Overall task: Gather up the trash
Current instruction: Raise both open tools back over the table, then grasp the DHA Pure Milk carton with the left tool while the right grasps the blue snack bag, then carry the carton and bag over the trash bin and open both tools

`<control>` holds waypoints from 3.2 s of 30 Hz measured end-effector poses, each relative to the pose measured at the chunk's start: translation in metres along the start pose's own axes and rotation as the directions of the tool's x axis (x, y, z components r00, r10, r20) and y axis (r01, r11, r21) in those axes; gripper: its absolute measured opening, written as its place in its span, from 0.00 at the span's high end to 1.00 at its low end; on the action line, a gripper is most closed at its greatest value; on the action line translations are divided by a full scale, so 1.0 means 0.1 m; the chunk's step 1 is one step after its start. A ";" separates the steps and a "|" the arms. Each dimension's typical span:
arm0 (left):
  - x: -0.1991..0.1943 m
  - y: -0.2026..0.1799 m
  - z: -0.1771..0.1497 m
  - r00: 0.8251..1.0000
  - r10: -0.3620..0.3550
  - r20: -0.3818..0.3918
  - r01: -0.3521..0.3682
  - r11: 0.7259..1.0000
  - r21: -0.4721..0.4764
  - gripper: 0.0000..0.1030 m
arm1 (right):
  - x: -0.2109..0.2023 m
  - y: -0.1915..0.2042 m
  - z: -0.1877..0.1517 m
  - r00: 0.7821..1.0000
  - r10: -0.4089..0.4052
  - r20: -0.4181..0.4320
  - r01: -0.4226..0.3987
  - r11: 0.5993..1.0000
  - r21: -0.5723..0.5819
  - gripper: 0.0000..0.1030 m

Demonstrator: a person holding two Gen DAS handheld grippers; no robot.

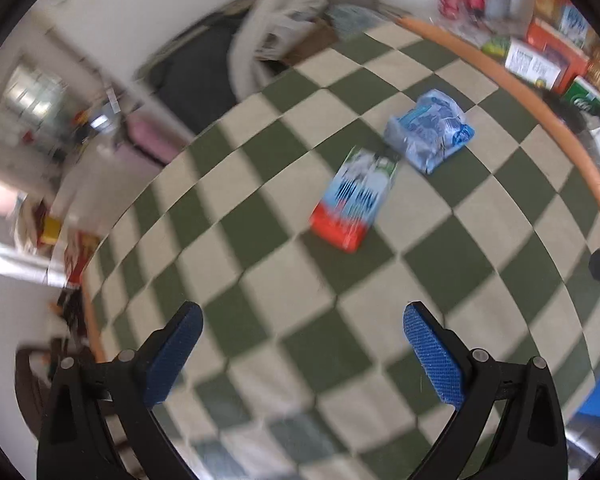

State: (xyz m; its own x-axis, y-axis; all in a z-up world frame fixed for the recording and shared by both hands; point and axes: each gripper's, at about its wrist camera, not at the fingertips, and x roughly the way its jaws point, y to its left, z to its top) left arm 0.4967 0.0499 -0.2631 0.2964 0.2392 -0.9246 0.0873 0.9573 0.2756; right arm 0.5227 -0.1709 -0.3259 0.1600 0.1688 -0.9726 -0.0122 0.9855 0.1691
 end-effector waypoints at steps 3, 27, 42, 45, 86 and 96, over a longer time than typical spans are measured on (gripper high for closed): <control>0.40 -0.12 0.35 0.999 -0.022 -0.045 0.025 0.997 0.079 0.01 | 0.28 -0.14 0.39 0.999 -0.031 -0.011 0.031 0.999 0.018 0.00; 1.00 0.72 0.34 0.968 -0.177 -0.176 0.080 0.887 -0.455 0.49 | 1.58 0.90 1.84 0.997 0.038 -0.064 -0.053 0.964 -0.261 0.00; 0.51 0.67 0.27 0.990 -0.100 -0.103 0.028 0.838 -0.545 0.51 | 1.80 1.29 1.73 0.998 -0.055 -0.036 0.039 0.936 -0.350 0.36; 0.32 0.64 0.19 0.994 -0.088 -0.071 0.035 0.837 -0.546 0.51 | 1.68 1.26 1.70 0.999 -0.047 -0.017 0.038 0.941 -0.337 0.38; -0.48 -0.18 -5.30 0.905 -0.421 -0.061 0.275 0.689 -0.670 0.51 | 0.18 0.33 -4.50 0.968 0.093 -0.232 -0.144 0.966 -0.214 0.38; 1.69 -0.77 -5.95 0.834 -0.535 -0.135 0.259 0.595 -0.761 0.50 | 2.45 -0.01 -5.42 0.911 0.089 -0.404 -0.195 0.954 -0.229 0.38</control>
State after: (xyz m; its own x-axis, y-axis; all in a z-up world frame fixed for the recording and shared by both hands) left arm -0.0260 0.1135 -0.5968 0.0722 -0.2908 -0.9540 -0.5950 0.7551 -0.2752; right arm 0.0270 -0.1220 -0.6507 -0.2537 0.2479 -0.9350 -0.2687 0.9105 0.3143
